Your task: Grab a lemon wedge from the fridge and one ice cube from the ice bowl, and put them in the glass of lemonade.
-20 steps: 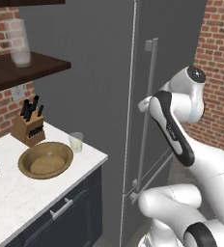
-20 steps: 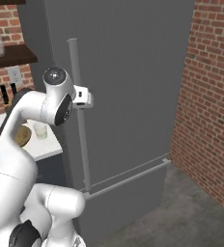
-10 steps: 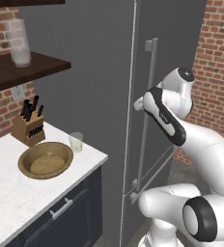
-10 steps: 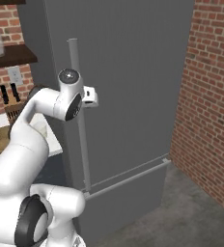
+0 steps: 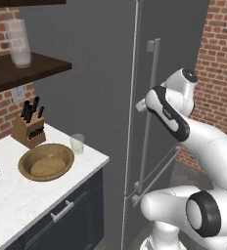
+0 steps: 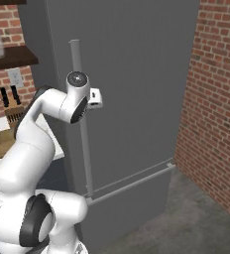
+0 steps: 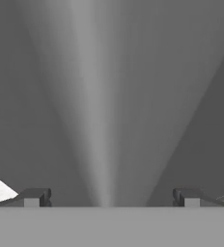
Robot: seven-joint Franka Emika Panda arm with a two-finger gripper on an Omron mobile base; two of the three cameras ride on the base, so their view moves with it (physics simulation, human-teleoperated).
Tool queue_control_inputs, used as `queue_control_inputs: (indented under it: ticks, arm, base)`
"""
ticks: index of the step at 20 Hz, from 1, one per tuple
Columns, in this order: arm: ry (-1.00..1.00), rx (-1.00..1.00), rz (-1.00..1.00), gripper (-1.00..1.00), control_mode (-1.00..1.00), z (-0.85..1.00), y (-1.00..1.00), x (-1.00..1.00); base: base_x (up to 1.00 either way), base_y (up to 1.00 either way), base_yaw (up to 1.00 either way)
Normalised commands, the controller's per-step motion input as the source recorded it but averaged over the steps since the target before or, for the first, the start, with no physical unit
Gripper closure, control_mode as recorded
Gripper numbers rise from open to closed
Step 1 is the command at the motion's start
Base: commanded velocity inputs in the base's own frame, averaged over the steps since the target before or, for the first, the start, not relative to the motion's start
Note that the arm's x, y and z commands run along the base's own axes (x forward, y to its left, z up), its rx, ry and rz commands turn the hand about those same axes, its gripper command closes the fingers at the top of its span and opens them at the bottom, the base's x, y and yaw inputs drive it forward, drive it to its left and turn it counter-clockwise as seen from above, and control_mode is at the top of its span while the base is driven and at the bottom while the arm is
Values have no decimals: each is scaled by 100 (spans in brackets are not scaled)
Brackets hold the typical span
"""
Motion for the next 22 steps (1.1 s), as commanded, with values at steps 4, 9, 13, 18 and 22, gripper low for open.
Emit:
queue_control_inputs:
  ticks: [4,9,13,18,22]
  arm:
    - [-5,0,8,-100,-100,-13,0,28]
    - [-1,0,6,-100,-100,-17,3,30]
    - [-1,0,6,-100,-100,-20,16,36]
    - [0,0,5,-100,-100,-18,19,28]
    - [0,0,3,-100,-100,-20,27,20]
  base:
    - [0,0,0]
    - [0,0,0]
    - [0,0,0]
    - [0,0,0]
    - [0,0,0]
